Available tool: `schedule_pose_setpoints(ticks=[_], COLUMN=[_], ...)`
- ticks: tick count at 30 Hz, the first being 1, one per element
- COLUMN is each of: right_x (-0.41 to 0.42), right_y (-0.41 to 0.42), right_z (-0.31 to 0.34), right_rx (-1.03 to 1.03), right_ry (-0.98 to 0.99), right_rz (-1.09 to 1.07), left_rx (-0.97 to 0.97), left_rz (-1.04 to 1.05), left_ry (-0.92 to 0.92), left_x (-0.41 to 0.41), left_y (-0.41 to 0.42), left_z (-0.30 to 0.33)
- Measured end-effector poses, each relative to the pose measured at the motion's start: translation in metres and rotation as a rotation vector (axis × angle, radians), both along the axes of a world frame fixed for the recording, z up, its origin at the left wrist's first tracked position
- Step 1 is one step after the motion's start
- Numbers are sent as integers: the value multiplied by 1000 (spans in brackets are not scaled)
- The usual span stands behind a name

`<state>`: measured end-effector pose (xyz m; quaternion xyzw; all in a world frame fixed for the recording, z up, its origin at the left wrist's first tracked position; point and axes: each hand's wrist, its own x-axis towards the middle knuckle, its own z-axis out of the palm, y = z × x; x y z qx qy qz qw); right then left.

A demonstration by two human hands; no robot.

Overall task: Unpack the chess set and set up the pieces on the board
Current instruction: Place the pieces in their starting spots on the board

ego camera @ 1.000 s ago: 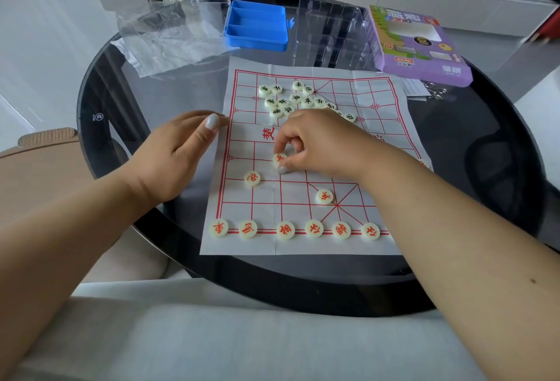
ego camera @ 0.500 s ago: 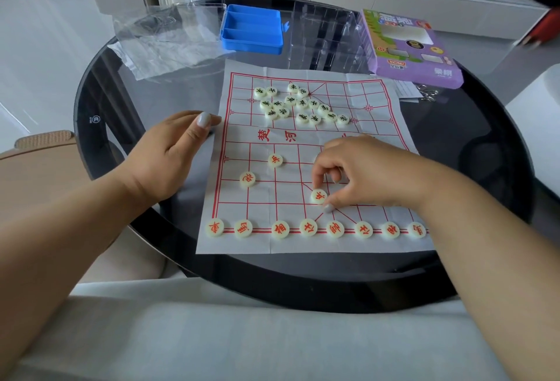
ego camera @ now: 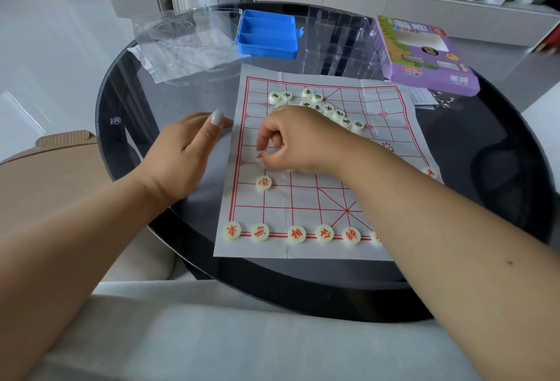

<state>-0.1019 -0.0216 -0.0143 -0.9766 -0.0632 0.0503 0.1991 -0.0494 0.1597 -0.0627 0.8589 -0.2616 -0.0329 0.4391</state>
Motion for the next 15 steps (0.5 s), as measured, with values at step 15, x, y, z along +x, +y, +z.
schedule_pose_setpoints(ticks=[15], right_x=[8], right_y=[18], right_z=[-9], right_rx=[28], right_ry=[-3], right_rz=[30], left_rx=[11], left_rz=[-3], left_ry=[-21], left_x=[2], left_y=[-1], left_z=[1])
